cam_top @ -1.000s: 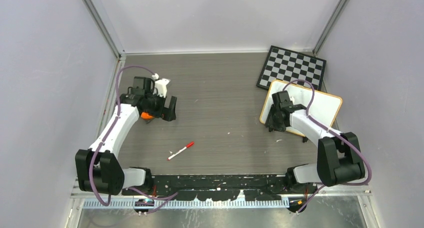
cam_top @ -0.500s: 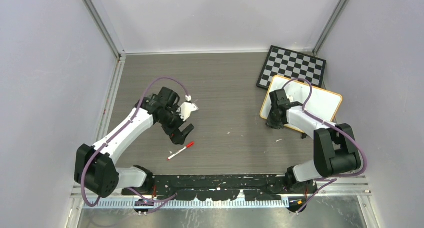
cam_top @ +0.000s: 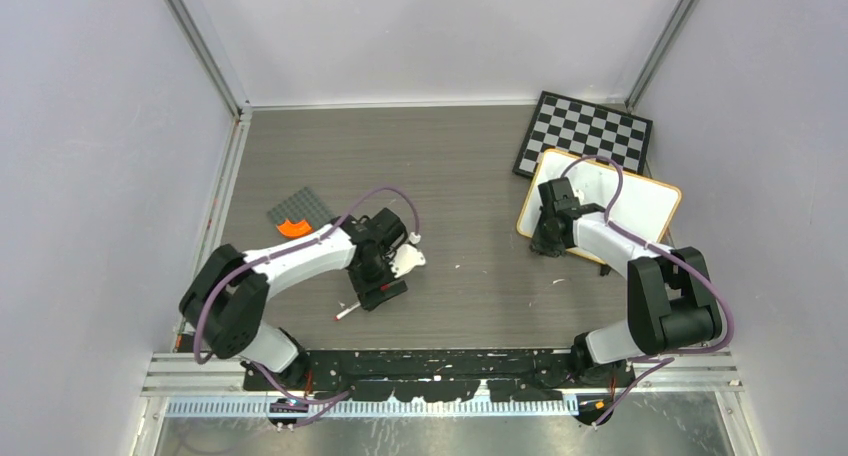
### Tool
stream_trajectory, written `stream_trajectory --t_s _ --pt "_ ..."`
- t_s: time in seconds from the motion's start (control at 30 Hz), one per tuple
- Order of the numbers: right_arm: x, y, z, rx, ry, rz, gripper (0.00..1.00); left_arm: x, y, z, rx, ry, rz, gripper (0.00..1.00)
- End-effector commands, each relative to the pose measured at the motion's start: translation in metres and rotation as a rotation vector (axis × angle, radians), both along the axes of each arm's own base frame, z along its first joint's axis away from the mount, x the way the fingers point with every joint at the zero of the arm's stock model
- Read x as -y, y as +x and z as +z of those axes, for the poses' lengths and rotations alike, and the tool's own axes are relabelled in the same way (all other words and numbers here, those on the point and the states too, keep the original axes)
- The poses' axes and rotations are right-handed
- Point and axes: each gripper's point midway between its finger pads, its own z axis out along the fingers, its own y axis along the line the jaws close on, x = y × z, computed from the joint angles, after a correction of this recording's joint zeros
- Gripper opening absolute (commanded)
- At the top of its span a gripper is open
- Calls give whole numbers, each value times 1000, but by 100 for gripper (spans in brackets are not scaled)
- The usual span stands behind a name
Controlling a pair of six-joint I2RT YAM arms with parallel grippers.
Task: Write a sentence on the whiteboard
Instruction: Pick up the whiteboard marker at the center of the board.
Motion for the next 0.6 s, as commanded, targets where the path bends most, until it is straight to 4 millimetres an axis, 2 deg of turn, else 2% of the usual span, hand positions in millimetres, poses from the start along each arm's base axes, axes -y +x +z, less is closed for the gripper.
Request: stream_trajectory --t_s 0.0,0.17,0.3,0.43,0.57 --pt "-21 20 22 106 28 100 0 6 27 -16 136 82 46 66" --pt "-35 13 26 116 36 184 0 4 29 -38 132 136 56 49" --pt "-47 8 27 122 33 251 0 -2 38 -43 164 185 75 33" --pt "-64 4 31 133 44 316 0 -3 51 -25 180 134 169 1" --pt "-90 -2 34 147 65 408 0 -4 67 8 146 18 315 0"
